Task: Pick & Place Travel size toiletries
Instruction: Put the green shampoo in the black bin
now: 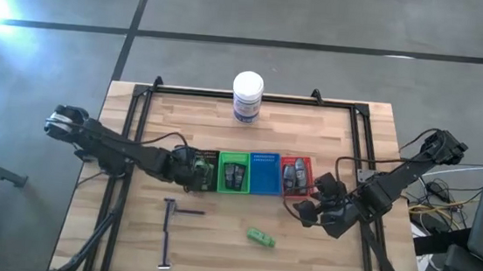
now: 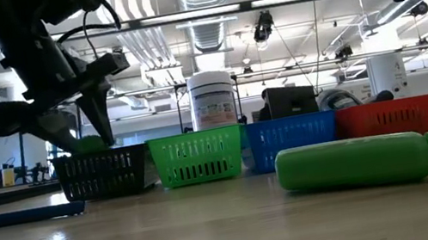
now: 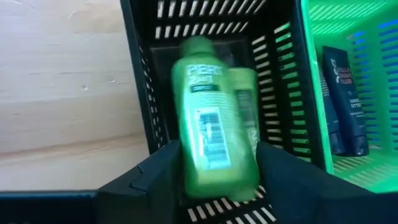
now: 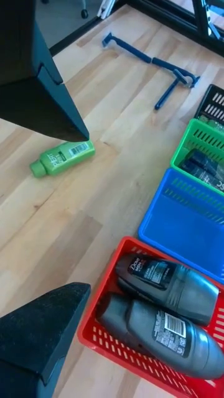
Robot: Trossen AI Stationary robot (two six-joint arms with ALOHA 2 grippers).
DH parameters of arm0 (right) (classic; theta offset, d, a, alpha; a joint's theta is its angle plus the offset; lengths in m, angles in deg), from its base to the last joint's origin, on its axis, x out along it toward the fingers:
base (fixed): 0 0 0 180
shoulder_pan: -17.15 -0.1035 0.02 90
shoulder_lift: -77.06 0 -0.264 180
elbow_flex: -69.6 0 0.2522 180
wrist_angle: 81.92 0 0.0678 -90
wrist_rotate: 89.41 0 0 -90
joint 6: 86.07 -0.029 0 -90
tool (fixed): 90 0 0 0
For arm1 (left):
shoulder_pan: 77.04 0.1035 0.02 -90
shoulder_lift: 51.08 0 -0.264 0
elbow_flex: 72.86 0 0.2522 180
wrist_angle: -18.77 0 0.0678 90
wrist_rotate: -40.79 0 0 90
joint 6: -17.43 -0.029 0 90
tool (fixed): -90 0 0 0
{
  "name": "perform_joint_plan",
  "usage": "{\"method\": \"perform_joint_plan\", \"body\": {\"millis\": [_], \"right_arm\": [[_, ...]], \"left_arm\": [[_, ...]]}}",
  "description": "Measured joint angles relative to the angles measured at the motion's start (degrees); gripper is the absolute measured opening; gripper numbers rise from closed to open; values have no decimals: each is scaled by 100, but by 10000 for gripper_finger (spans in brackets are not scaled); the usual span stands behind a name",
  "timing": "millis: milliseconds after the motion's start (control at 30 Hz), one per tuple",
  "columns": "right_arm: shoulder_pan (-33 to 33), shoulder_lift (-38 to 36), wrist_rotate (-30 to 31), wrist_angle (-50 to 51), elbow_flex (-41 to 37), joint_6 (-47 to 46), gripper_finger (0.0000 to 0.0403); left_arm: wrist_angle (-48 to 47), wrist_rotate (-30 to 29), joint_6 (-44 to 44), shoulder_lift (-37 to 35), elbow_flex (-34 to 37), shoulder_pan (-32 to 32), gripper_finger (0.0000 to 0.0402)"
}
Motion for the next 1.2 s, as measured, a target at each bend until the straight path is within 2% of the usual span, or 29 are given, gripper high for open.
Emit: {"method": "perform_joint_plan", "body": {"millis": [200,300,367,567,633,833,1033,1200], "right_arm": [[0,0,-4,4,0,-10,386],[-8,0,-72,3,0,5,386],[-15,0,-178,2,0,32,386],[-24,4,-344,-17,0,142,386],[-37,4,-389,-17,0,160,386],[-55,4,-530,-11,22,333,386],[-55,-4,-529,84,181,328,386],[-55,-4,-522,137,270,303,386]], "left_arm": [[-19,115,-103,0,-147,-17,246],[-34,112,-616,0,-416,-103,257],[211,127,-1481,-2,-658,-229,260],[2071,614,-5635,58,-1176,-966,253],[2389,615,-6593,207,-1341,-1192,251],[2550,600,-8009,1294,-2121,-1115,250],[2475,1920,-8727,2675,-3145,-838,250],[1827,2435,-9158,3622,-4076,-839,252]]}}
